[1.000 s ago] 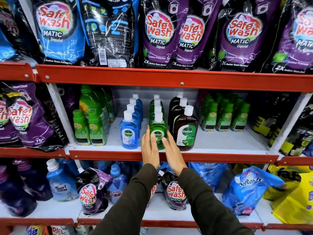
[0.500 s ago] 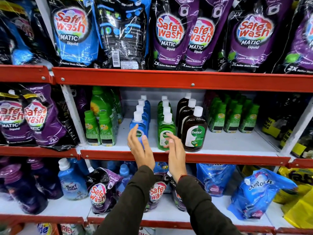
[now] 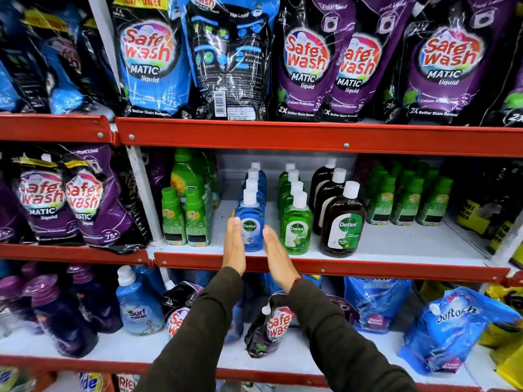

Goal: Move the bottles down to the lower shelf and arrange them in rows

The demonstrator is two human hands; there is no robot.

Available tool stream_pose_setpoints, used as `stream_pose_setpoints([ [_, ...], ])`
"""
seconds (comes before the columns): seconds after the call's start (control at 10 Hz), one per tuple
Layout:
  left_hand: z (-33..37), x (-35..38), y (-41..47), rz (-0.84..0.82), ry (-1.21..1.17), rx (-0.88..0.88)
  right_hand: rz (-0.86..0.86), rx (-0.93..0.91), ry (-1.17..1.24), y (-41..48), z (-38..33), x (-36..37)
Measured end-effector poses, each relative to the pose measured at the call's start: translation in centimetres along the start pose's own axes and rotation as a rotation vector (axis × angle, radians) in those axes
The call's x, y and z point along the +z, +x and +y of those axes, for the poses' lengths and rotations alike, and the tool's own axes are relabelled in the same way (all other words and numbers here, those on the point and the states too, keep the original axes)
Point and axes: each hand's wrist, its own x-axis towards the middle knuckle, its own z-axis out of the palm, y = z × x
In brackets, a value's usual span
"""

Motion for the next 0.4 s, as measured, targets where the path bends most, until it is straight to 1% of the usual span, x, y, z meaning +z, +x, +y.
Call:
stream_pose_setpoints([
  [0.2,2.7,0.4,-1.7,0.019,-0.014,0.037,0.009,-0.013,0.015,-0.4,-0.7,0.0],
  [0.3,3.9,0.3,-2.5,-0.018,0.047,0.034,-0.008,-0.027,-0.016,-0.5,-0.7,-0.3],
  [0.4,5.6,0.9,-4.6,0.076,0.106,0.097,0.025,-0.042,-0.023,-1.3,-0.9,-0.5],
])
